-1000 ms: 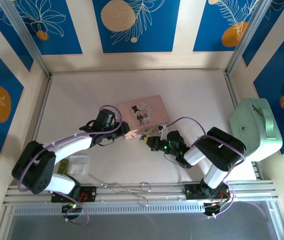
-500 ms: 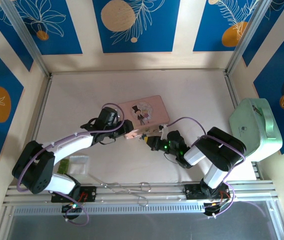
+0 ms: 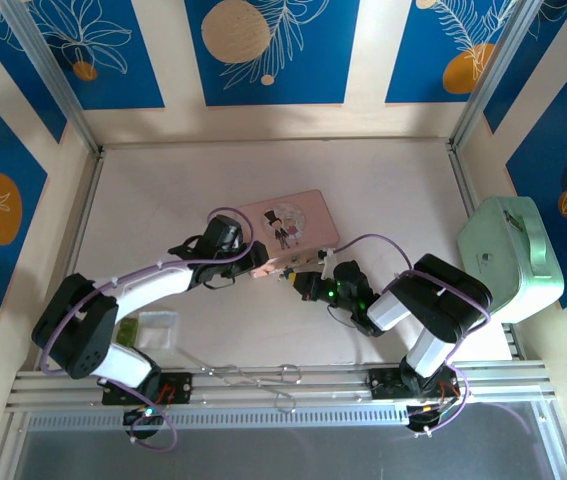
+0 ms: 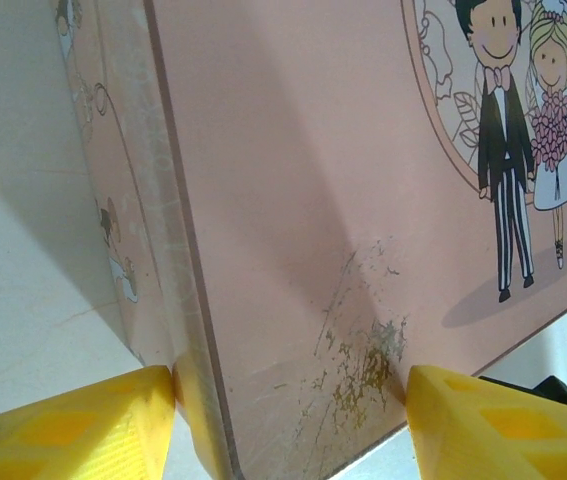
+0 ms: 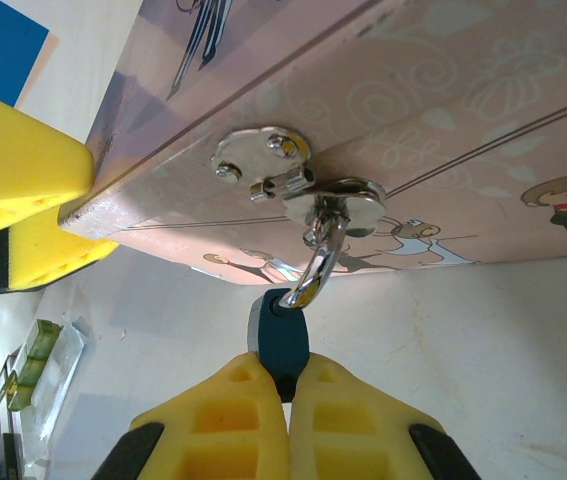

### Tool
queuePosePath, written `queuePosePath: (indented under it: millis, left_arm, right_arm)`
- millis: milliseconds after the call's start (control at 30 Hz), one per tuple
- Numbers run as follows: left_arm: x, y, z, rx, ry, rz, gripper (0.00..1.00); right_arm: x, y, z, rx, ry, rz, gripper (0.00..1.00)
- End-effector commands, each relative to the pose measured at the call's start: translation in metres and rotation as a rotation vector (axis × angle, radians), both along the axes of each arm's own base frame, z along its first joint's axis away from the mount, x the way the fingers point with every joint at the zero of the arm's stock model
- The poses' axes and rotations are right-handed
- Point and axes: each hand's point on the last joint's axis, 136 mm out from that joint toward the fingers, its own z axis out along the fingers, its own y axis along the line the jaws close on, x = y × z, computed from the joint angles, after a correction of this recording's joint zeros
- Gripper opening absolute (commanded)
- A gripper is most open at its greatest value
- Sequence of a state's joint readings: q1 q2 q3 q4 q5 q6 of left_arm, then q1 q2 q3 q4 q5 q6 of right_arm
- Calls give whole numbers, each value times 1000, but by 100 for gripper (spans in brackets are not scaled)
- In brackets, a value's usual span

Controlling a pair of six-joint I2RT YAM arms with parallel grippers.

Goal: Unlock the padlock with the key

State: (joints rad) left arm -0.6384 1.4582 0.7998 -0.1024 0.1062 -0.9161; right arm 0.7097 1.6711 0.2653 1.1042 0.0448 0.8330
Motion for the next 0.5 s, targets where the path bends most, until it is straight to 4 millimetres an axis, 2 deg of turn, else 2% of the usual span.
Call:
queuePosePath:
  millis: [0, 467]
  left_arm:
    - [1, 2, -3, 18, 3, 22, 61]
    - [-3, 5, -14, 22, 30, 26, 59]
  right_arm:
    - [1, -5, 4, -3, -5, -32, 0]
    - [3, -15, 2, 4, 0, -81, 0]
